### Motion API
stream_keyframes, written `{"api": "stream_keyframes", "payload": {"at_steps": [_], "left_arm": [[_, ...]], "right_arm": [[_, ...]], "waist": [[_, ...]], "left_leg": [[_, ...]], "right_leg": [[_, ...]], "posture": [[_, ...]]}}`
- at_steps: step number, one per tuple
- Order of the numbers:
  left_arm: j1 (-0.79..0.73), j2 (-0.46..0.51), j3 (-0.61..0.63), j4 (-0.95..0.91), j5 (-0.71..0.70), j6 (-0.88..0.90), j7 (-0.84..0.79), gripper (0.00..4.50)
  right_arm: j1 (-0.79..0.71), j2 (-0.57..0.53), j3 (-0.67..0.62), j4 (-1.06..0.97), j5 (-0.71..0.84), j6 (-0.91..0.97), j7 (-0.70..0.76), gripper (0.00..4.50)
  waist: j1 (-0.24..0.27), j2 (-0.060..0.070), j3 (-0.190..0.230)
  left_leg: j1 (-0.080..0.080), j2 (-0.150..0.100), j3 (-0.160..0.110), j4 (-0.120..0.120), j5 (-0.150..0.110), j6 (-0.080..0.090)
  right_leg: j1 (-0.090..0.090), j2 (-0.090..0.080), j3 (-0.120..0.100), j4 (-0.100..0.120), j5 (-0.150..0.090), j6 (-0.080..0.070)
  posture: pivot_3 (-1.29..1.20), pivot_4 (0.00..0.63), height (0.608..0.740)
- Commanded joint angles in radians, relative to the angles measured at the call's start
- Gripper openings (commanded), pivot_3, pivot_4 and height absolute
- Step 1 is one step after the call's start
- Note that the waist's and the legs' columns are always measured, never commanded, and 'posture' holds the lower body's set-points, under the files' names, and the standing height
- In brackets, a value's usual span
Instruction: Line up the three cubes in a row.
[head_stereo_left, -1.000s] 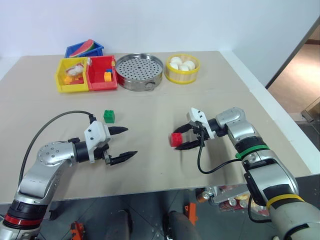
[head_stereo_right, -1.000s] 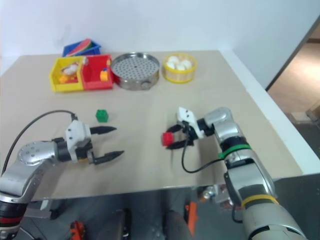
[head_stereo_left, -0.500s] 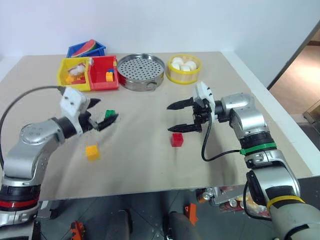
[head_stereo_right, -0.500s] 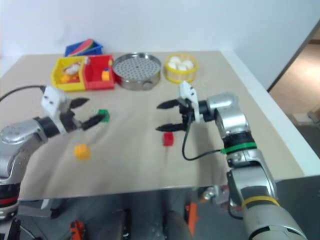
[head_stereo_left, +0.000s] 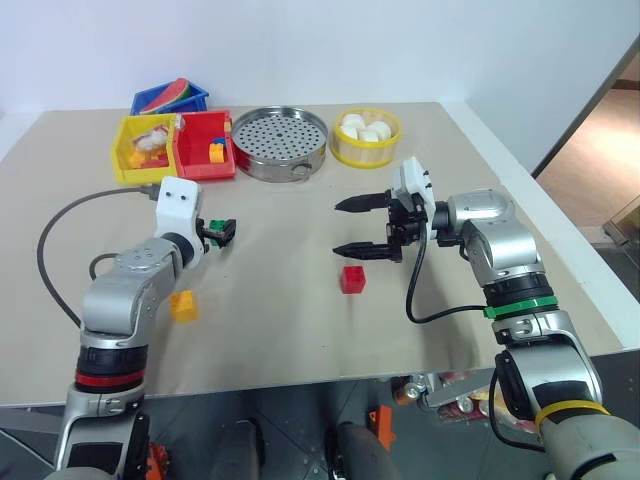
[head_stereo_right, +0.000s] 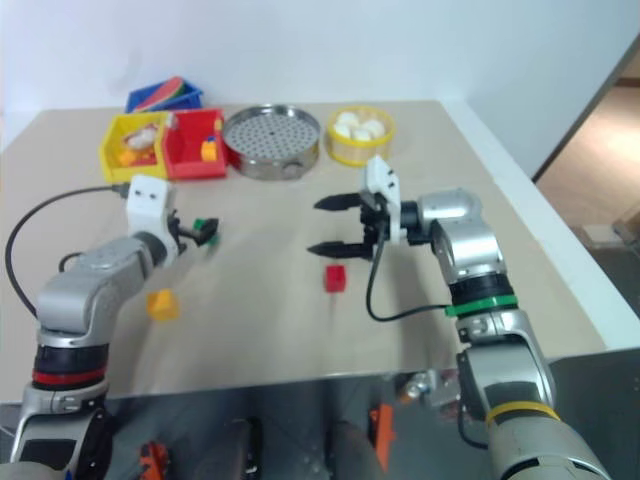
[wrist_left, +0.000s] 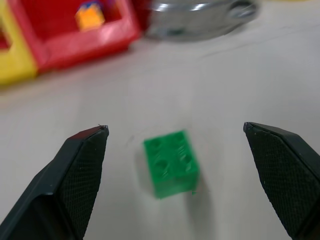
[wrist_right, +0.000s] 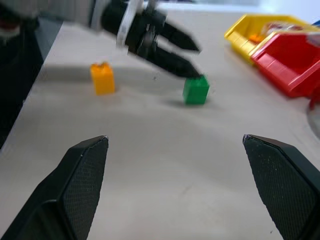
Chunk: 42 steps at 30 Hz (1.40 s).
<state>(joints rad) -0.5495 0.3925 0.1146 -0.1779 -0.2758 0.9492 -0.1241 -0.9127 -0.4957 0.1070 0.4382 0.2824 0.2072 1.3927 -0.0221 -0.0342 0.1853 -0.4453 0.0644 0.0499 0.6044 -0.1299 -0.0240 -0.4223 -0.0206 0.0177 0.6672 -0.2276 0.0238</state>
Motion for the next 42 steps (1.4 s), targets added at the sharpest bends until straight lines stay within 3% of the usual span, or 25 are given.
{"api": "stream_keyframes", "payload": {"at_steps": [1, 24, 25, 33, 42], "left_arm": [[-0.037, -0.025, 0.024, -0.001, 0.018, 0.024, 0.040, 4.50], [-0.096, -0.053, -0.038, 0.133, 0.060, 0.018, -0.026, 4.50], [-0.098, -0.057, -0.036, 0.138, 0.064, 0.021, -0.019, 3.97], [-0.114, -0.061, -0.032, 0.161, 0.082, 0.017, -0.011, 1.32], [-0.106, -0.032, -0.036, 0.141, 0.071, 0.048, -0.064, 1.28]], "right_arm": [[-0.023, -0.002, -0.021, -0.038, 0.019, -0.013, -0.001, 4.47], [-0.009, -0.013, -0.012, -0.025, -0.012, -0.070, -0.029, 4.47], [-0.008, -0.014, -0.012, -0.025, -0.013, -0.070, -0.030, 4.50], [-0.010, -0.016, -0.010, -0.018, -0.017, -0.081, -0.030, 4.50], [-0.025, -0.016, -0.012, -0.001, -0.024, -0.085, -0.025, 4.50]], "waist": [[0.001, 0.000, 0.000], [0.001, 0.000, 0.000], [0.001, 0.000, 0.000], [0.001, 0.000, 0.000], [0.001, 0.000, 0.000]], "left_leg": [[0.000, 0.000, 0.000, 0.000, 0.000, 0.000], [0.000, 0.000, 0.000, 0.000, 0.000, 0.000], [0.000, 0.000, 0.000, 0.000, 0.000, 0.000], [0.000, 0.000, 0.000, 0.000, 0.000, 0.000], [0.000, 0.000, 0.000, 0.000, 0.000, 0.000]], "right_leg": [[0.000, 0.000, 0.000, 0.000, 0.000, 0.000], [0.000, 0.000, 0.000, 0.000, 0.000, 0.000], [0.000, 0.000, 0.000, 0.000, 0.000, 0.000], [0.000, 0.000, 0.000, 0.000, 0.000, 0.000], [0.000, 0.000, 0.000, 0.000, 0.000, 0.000]], "posture": [[0.00, 0.150, 0.740], [0.00, 0.150, 0.740], [0.00, 0.150, 0.740], [0.00, 0.150, 0.740], [0.00, 0.150, 0.740]]}}
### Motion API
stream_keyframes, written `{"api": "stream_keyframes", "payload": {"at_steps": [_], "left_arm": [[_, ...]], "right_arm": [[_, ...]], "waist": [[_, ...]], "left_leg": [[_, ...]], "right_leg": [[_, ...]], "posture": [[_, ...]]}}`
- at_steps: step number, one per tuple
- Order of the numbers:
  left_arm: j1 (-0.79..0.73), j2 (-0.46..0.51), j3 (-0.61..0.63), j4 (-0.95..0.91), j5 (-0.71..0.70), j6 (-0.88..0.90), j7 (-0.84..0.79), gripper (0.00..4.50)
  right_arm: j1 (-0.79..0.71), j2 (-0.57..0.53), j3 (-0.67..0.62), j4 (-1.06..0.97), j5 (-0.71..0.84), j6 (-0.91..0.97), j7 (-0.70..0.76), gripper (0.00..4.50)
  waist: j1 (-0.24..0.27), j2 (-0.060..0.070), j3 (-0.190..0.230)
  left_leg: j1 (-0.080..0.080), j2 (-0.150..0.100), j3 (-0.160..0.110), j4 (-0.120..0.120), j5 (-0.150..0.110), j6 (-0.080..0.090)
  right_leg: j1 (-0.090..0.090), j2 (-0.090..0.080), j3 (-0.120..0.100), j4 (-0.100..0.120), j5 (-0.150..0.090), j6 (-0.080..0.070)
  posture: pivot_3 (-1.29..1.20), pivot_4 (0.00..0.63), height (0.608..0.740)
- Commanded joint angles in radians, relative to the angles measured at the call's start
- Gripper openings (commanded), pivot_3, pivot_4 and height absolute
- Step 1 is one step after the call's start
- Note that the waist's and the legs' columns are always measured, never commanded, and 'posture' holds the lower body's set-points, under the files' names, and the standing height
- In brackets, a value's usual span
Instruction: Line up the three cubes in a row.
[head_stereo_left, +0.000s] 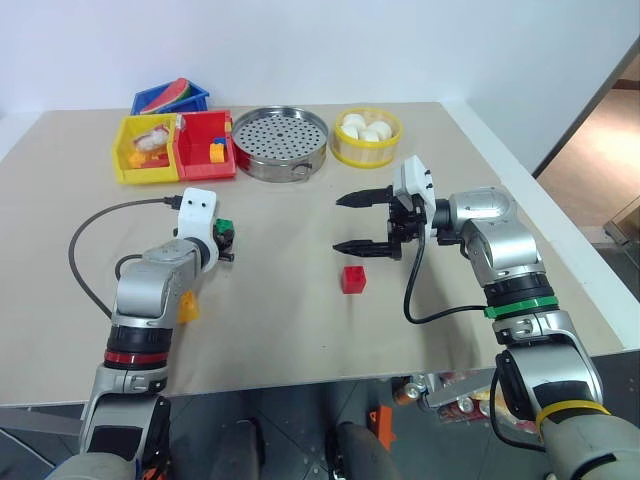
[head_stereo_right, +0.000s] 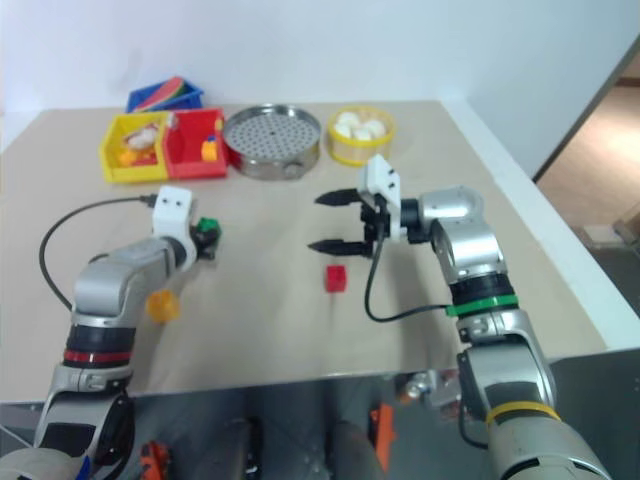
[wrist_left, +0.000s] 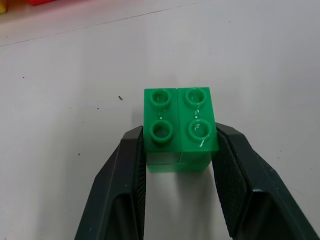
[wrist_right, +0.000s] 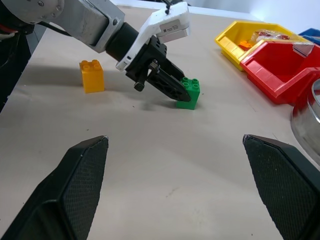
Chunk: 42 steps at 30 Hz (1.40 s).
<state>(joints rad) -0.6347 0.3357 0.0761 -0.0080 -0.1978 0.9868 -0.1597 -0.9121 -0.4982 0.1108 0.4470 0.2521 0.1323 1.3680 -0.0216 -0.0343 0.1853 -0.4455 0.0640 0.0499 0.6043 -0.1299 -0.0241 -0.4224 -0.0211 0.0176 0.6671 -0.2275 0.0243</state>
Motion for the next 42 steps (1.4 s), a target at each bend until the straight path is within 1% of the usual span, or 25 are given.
{"api": "stream_keyframes", "payload": {"at_steps": [1, 4, 9, 13, 17, 22, 25, 29, 37, 42], "left_arm": [[-0.022, 0.029, 0.000, -0.031, -0.008, 0.011, -0.037, 1.28], [-0.036, 0.093, -0.064, -0.074, -0.038, -0.033, -0.185, 1.28], [-0.065, 0.155, -0.156, -0.113, -0.079, -0.062, -0.369, 1.28], [-0.075, 0.237, -0.261, -0.157, -0.112, -0.143, -0.597, 1.28], [-0.099, 0.298, -0.333, -0.121, -0.107, -0.241, -0.771, 1.28], [-0.128, 0.318, -0.390, -0.072, -0.097, -0.351, -0.931, 1.28], [-0.145, 0.308, -0.424, -0.028, -0.067, -0.411, -0.984, 1.28], [-0.156, 0.294, -0.457, 0.015, -0.033, -0.448, -1.021, 1.28], [-0.140, 0.235, -0.462, 0.027, 0.012, -0.465, -0.996, 1.28], [-0.126, 0.225, -0.463, 0.018, 0.032, -0.462, -0.991, 1.28]], "right_arm": [[-0.026, -0.013, -0.016, -0.009, 0.006, -0.010, 0.000, 4.50], [-0.034, -0.017, -0.017, -0.008, 0.004, -0.011, 0.004, 4.50], [-0.047, -0.021, -0.017, 0.010, -0.002, -0.022, 0.005, 4.50], [-0.060, -0.028, -0.019, 0.030, -0.006, -0.031, 0.006, 4.50], [-0.064, -0.043, -0.024, 0.039, -0.003, -0.022, 0.014, 4.50], [-0.042, -0.071, -0.022, -0.001, 0.022, 0.028, 0.054, 4.50], [-0.020, -0.089, -0.018, -0.039, 0.037, 0.070, 0.082, 4.50], [0.013, -0.107, -0.019, -0.094, 0.066, 0.113, 0.117, 4.50], [0.037, -0.112, -0.022, -0.120, 0.074, 0.126, 0.123, 4.50], [0.044, -0.112, -0.019, -0.125, 0.074, 0.118, 0.122, 4.50]], "waist": [[0.000, 0.000, 0.000], [0.000, 0.000, 0.000], [0.000, 0.000, 0.000], [0.000, 0.000, 0.000], [0.000, 0.000, 0.000], [0.000, 0.000, 0.000], [0.000, 0.000, 0.000], [0.000, 0.000, 0.000], [0.000, 0.000, 0.000], [0.000, 0.000, 0.000]], "left_leg": [[0.000, 0.000, 0.000, 0.000, 0.000, 0.000], [0.000, 0.000, 0.000, 0.000, 0.000, 0.000], [0.000, 0.000, 0.000, 0.000, 0.000, 0.000], [-0.001, 0.000, 0.001, 0.000, 0.000, 0.000], [-0.001, 0.000, 0.000, -0.001, 0.000, 0.000], [-0.001, 0.000, 0.001, -0.001, 0.000, 0.000], [-0.001, 0.000, 0.001, -0.001, 0.000, 0.000], [-0.001, 0.000, 0.000, -0.001, 0.000, 0.000], [-0.001, 0.000, 0.000, 0.000, 0.000, 0.000], [-0.001, 0.000, 0.000, 0.000, 0.000, 0.000]], "right_leg": [[0.000, 0.000, 0.000, 0.000, 0.000, 0.000], [0.000, 0.000, 0.000, 0.000, 0.000, 0.000], [0.000, 0.000, 0.000, 0.000, 0.000, 0.000], [0.000, 0.000, 0.000, -0.001, 0.000, 0.000], [-0.001, 0.000, 0.000, -0.001, -0.001, -0.001], [-0.001, 0.000, 0.000, -0.001, -0.001, -0.001], [-0.001, 0.000, 0.000, -0.001, -0.001, -0.001], [-0.001, 0.000, 0.000, -0.001, -0.001, -0.001], [-0.002, 0.000, 0.001, 0.000, -0.001, -0.001], [-0.002, 0.000, 0.001, 0.000, -0.001, 0.000]], "posture": [[0.00, 0.150, 0.740], [0.00, 0.150, 0.740], [0.00, 0.150, 0.740], [0.00, 0.150, 0.740], [0.00, 0.150, 0.740], [0.00, 0.150, 0.740], [0.00, 0.150, 0.740], [0.00, 0.150, 0.740], [0.00, 0.150, 0.740], [0.00, 0.150, 0.740]]}}
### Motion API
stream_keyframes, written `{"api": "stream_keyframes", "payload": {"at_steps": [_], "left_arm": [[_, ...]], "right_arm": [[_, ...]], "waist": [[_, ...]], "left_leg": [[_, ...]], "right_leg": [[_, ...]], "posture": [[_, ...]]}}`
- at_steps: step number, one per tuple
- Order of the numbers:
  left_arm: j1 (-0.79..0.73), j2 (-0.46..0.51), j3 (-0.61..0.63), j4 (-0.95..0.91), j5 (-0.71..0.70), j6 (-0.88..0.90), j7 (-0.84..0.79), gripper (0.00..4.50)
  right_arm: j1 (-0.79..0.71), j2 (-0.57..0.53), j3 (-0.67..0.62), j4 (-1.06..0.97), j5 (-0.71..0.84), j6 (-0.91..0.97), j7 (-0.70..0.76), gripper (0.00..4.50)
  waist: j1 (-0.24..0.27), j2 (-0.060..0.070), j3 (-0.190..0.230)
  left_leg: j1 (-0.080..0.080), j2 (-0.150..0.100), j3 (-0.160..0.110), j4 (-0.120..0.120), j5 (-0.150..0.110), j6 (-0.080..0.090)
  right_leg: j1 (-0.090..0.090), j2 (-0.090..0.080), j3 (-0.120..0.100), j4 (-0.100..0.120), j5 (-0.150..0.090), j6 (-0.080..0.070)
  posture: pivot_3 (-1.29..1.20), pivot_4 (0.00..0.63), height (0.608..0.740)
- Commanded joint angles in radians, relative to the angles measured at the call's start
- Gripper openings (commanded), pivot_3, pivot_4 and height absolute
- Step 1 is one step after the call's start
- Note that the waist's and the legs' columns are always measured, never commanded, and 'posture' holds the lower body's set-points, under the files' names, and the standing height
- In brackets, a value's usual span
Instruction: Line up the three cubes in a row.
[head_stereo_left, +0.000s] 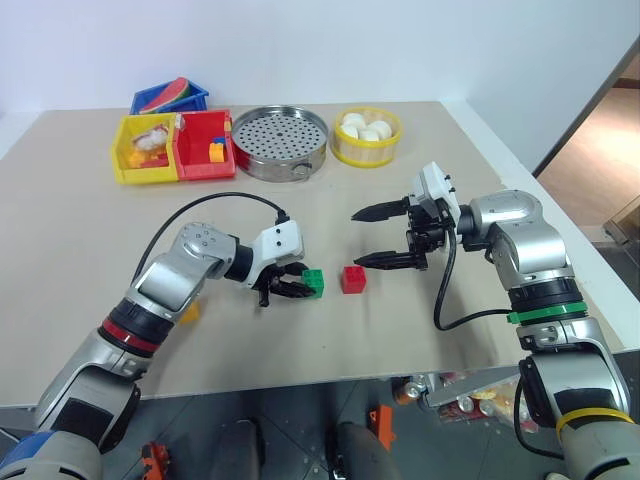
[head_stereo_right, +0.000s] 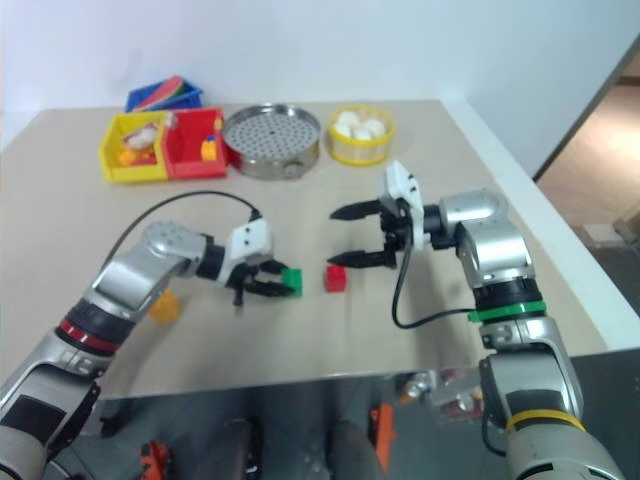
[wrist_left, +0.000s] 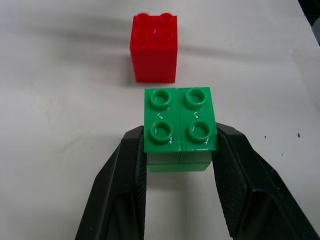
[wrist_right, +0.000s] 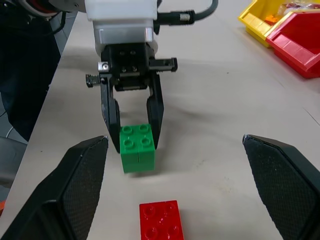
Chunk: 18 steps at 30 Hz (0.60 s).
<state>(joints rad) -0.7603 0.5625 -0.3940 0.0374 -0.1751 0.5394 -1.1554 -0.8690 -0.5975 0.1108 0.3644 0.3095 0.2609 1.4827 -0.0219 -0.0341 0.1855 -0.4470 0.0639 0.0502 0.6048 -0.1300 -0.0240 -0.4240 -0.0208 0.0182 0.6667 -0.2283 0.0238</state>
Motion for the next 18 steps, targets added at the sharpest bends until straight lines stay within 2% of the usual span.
{"api": "stream_keyframes", "payload": {"at_steps": [1, 18], "left_arm": [[0.002, -0.004, 0.008, -0.030, 0.010, -0.014, 0.005, 1.28], [0.030, -0.035, 0.010, 0.018, 0.061, -0.049, 0.040, 1.28]], "right_arm": [[0.001, -0.012, -0.019, -0.041, 0.016, -0.014, 0.006, 4.50], [-0.004, -0.014, -0.015, -0.024, 0.002, -0.043, -0.010, 4.50]], "waist": [[0.000, 0.000, 0.000], [0.000, 0.000, 0.000]], "left_leg": [[0.000, 0.000, 0.000, 0.000, 0.000, 0.000], [0.000, 0.000, 0.000, 0.000, 0.000, 0.000]], "right_leg": [[0.000, 0.000, 0.000, 0.000, 0.000, 0.000], [0.000, 0.000, 0.000, 0.000, 0.000, 0.000]], "posture": [[0.00, 0.150, 0.740], [0.00, 0.150, 0.740]]}}
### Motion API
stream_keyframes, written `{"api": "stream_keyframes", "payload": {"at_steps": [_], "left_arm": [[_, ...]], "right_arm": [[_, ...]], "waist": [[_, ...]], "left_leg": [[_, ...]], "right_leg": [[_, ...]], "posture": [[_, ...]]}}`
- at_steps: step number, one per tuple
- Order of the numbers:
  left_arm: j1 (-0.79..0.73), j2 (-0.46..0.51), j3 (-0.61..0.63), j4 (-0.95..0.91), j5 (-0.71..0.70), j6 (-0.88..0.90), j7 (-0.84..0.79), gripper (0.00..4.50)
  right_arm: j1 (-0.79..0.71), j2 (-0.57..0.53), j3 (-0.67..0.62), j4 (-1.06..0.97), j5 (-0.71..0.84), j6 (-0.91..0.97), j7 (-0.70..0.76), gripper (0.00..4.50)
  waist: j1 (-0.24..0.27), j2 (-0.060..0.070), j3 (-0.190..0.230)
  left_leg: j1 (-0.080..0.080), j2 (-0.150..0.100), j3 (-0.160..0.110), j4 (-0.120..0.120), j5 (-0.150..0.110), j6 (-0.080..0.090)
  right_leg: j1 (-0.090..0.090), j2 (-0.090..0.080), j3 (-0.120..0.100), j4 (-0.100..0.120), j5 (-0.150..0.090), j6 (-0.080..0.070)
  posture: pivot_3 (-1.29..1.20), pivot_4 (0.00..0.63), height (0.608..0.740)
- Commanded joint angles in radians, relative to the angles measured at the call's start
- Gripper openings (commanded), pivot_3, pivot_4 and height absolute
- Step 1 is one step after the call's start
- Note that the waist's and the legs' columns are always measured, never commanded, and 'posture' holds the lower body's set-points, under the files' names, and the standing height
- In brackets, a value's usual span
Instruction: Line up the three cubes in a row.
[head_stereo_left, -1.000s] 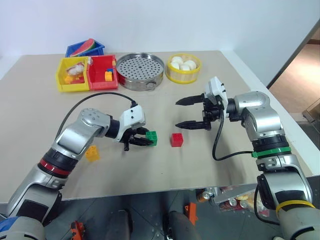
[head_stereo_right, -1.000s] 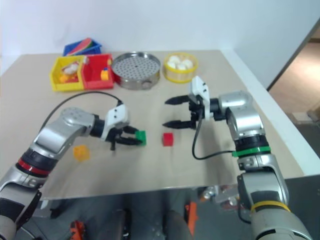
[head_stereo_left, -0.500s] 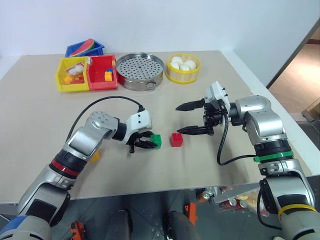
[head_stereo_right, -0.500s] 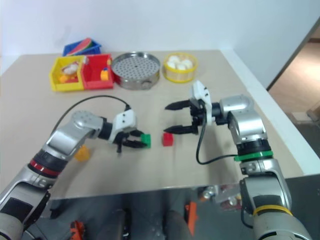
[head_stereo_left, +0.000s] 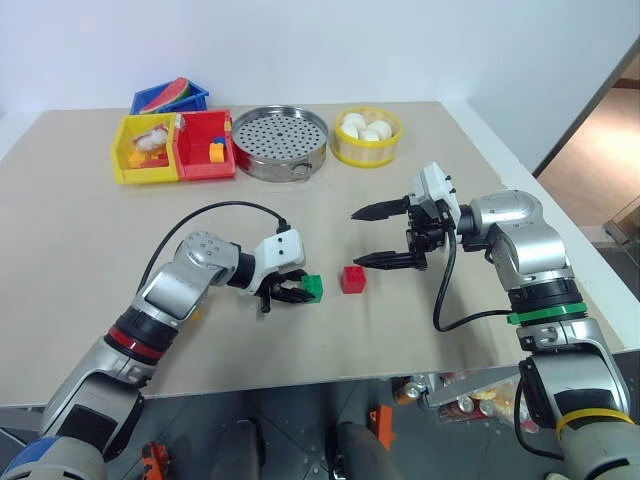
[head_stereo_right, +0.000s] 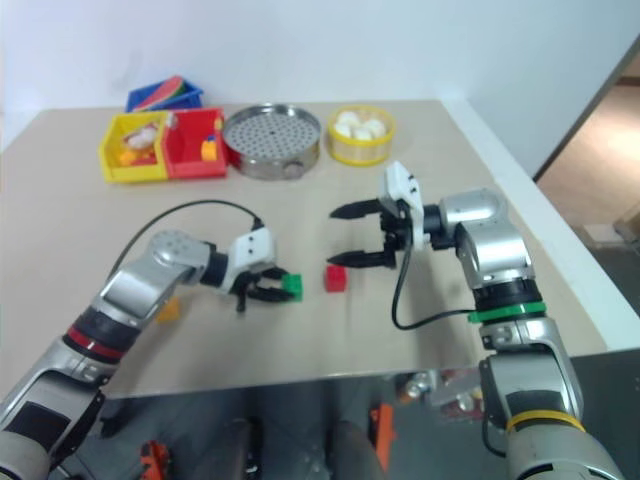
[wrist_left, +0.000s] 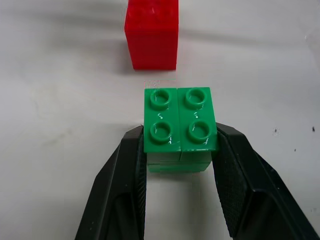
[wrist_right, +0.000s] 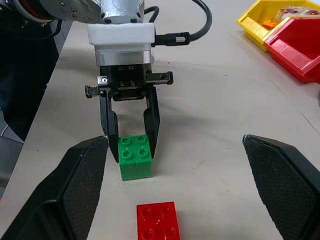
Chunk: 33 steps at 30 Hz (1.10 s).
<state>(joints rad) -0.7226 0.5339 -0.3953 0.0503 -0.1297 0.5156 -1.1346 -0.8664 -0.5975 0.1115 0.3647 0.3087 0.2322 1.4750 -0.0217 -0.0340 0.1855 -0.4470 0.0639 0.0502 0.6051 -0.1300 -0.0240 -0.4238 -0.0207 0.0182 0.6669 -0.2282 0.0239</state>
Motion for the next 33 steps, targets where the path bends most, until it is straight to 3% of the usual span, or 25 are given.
{"api": "stream_keyframes", "payload": {"at_steps": [1, 15, 17, 23, 33], "left_arm": [[-0.010, -0.009, 0.012, 0.014, 0.021, -0.033, 0.022, 1.28], [-0.013, -0.015, 0.018, 0.058, 0.025, -0.049, 0.023, 1.28], [-0.019, -0.012, 0.023, 0.062, 0.022, -0.054, 0.019, 2.31], [-0.049, 0.012, 0.037, 0.068, 0.043, -0.085, 0.023, 4.35], [0.003, 0.151, 0.137, -0.171, -0.067, 0.066, -0.046, 4.43]], "right_arm": [[-0.006, -0.014, -0.016, -0.024, 0.002, -0.017, -0.005, 4.50], [0.002, -0.013, -0.012, -0.031, 0.002, -0.020, -0.018, 4.50], [0.004, -0.013, -0.011, -0.030, 0.001, -0.019, -0.018, 4.50], [0.005, -0.013, -0.009, -0.030, 0.000, -0.018, -0.016, 4.50], [-0.007, -0.018, -0.012, -0.013, -0.007, -0.024, -0.013, 4.50]], "waist": [[0.000, 0.000, 0.000], [0.000, 0.000, 0.000], [0.000, 0.000, 0.000], [0.000, 0.000, 0.000], [-0.001, 0.000, 0.000]], "left_leg": [[0.000, 0.000, 0.000, 0.000, 0.000, 0.000], [0.000, 0.000, 0.000, 0.005, 0.000, 0.001], [0.000, 0.000, 0.000, 0.005, 0.000, 0.001], [-0.001, 0.000, 0.000, 0.004, 0.000, 0.001], [-0.002, 0.000, 0.000, 0.003, 0.000, 0.001]], "right_leg": [[0.000, 0.000, 0.000, 0.000, 0.000, 0.000], [0.001, 0.000, 0.000, 0.000, 0.002, 0.000], [0.001, 0.000, 0.000, 0.000, 0.002, 0.000], [0.001, 0.000, 0.000, 0.000, 0.002, 0.001], [-0.001, 0.000, 0.000, 0.000, 0.001, 0.001]], "posture": [[0.00, 0.150, 0.740], [0.00, 0.150, 0.740], [0.00, 0.150, 0.740], [0.00, 0.150, 0.740], [0.00, 0.150, 0.740]]}}
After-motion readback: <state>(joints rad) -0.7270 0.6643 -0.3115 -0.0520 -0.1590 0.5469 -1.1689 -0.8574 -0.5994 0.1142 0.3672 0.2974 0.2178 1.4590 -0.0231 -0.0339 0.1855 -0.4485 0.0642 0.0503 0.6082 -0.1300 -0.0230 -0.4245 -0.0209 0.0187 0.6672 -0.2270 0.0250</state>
